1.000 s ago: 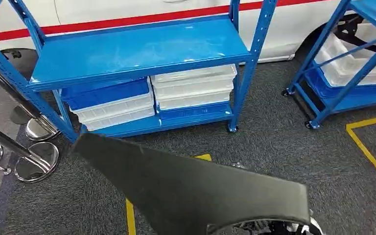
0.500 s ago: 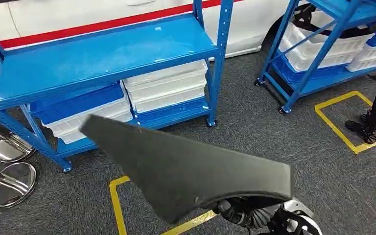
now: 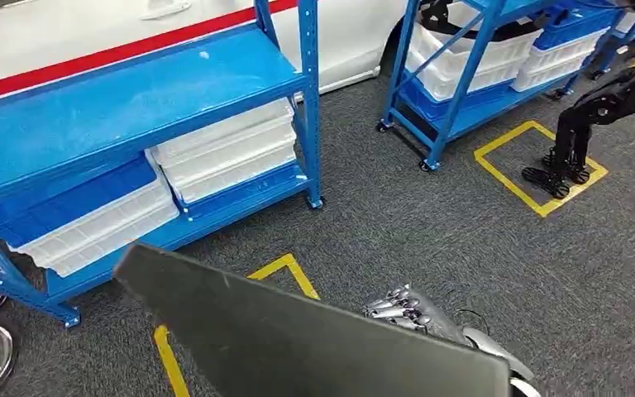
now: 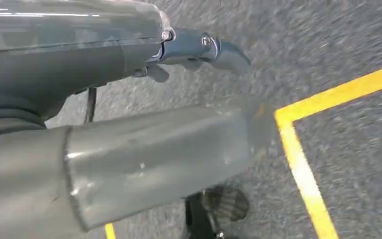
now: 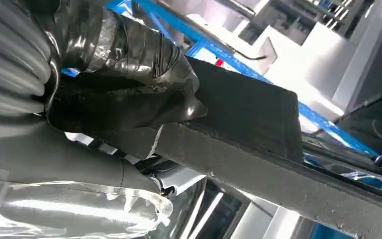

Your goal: Take the parts from the cabinet and place them on the table.

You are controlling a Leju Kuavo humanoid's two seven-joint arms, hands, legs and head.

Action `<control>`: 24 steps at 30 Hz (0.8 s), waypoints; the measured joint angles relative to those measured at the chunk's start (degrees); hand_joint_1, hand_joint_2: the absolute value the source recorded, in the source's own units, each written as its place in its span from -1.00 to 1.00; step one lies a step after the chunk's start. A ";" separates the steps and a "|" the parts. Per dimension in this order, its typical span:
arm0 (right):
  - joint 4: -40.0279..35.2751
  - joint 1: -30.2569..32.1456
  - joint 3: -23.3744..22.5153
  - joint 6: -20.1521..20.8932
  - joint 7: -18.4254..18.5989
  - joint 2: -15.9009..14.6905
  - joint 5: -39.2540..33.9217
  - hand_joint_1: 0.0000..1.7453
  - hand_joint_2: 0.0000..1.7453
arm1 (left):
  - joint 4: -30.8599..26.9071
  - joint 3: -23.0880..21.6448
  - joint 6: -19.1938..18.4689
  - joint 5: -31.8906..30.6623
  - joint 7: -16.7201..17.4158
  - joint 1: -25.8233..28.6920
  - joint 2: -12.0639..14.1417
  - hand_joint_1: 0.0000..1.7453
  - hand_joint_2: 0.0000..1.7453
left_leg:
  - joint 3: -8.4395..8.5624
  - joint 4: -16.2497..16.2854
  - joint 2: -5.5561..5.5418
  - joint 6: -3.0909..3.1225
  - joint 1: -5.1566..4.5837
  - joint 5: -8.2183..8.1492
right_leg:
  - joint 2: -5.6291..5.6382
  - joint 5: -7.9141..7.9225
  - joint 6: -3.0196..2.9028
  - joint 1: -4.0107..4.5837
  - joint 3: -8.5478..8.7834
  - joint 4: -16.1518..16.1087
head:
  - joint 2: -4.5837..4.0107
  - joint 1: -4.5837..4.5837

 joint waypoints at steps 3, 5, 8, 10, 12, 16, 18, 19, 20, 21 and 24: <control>0.48 -1.25 0.04 0.50 -0.41 0.02 -0.04 1.00 1.00 | -0.04 -0.17 -0.55 -0.59 -1.46 -0.73 0.76 -1.00 -1.00 | 0.29 -1.90 2.30 0.65 0.71 1.77 | -3.54 -2.01 0.60 0.67 -1.48 2.39 | 0.00 0.07; 1.27 -2.79 0.09 0.77 -0.68 0.31 -0.07 1.00 1.00 | -0.04 -0.20 -0.74 -0.81 -2.03 -0.65 1.27 -1.00 -1.00 | -0.11 -1.71 4.06 0.78 0.49 1.87 | -5.99 -7.11 0.92 0.46 -5.14 10.80 | 0.00 0.04; 2.16 -3.10 0.22 1.03 -0.70 0.83 -0.07 1.00 1.00 | -0.04 -0.24 -0.87 -0.98 -2.14 -0.82 1.97 -1.00 -1.00 | -0.52 -1.34 6.26 0.73 0.38 1.78 | -6.71 -8.48 1.47 -0.10 -7.18 16.78 | 0.00 0.04; 2.56 -3.47 0.22 1.29 -0.70 0.85 -0.07 1.00 1.00 | -0.04 -0.39 -0.90 -1.00 -2.18 -0.95 2.23 -1.00 -1.00 | -0.48 -0.88 7.49 0.30 0.42 1.38 | -7.61 -4.10 1.55 -0.39 -2.11 8.38 | 0.00 0.04; 2.82 -4.02 0.22 1.29 -0.72 0.96 -0.07 1.00 1.00 | -0.04 -0.48 -0.96 -1.03 -2.18 -1.04 2.40 -1.00 -1.00 | -0.32 -0.41 8.49 -0.37 0.16 0.78 | -12.13 -3.32 0.75 0.29 2.24 0.45 | 0.00 0.04; 3.02 -4.26 0.24 1.29 -0.72 1.29 -0.07 1.00 1.00 | -0.02 -0.52 -1.00 -1.03 -2.23 -1.18 2.64 -1.00 -1.00 | -0.32 0.04 10.54 -1.45 -0.03 0.37 | -9.35 -2.70 -0.43 0.73 1.34 0.66 | 0.00 0.02; 3.04 -4.50 0.24 1.27 -0.74 1.31 -0.09 1.00 1.00 | -0.02 -0.57 -1.05 -1.05 -2.23 -1.43 2.77 -1.00 -1.00 | -1.05 1.96 6.36 -2.22 0.44 -1.76 | -8.24 -2.16 -1.36 0.02 1.37 0.11 | 0.00 0.02; 3.15 -4.74 0.26 1.29 -0.72 1.49 -0.07 1.00 1.00 | -0.02 -0.57 -1.03 -1.05 -2.25 -1.36 2.80 -1.00 -1.00 | -2.49 5.39 4.63 -2.37 0.67 -4.00 | -7.77 -2.05 -1.63 0.05 1.21 0.12 | 0.00 0.02; 3.17 -4.77 0.26 1.25 -0.83 1.79 -0.09 1.00 1.00 | -0.04 -0.57 -0.89 -1.03 -2.25 -1.22 2.86 -1.00 -1.00 | -4.64 10.06 3.87 -2.50 0.73 -6.41 | -7.07 -2.01 -1.69 0.12 1.07 0.13 | 0.00 0.02; 3.19 -4.74 0.26 1.09 -1.09 1.99 -0.11 1.00 1.00 | -0.02 -0.57 -0.72 -1.03 -2.29 -1.08 2.95 -1.00 -1.00 | -7.01 15.03 3.70 -2.63 0.73 -8.40 | -6.29 -1.96 -1.76 0.19 0.92 0.18 | 0.00 0.00; 3.26 -4.41 0.28 0.22 -1.44 2.49 -0.18 1.00 1.00 | -0.02 -0.57 -0.30 -1.03 -2.29 -0.84 2.95 -1.00 -1.00 | -8.32 16.58 3.60 -2.57 0.82 -6.14 | -3.93 -1.96 -1.76 0.24 0.69 0.71 | 0.00 0.02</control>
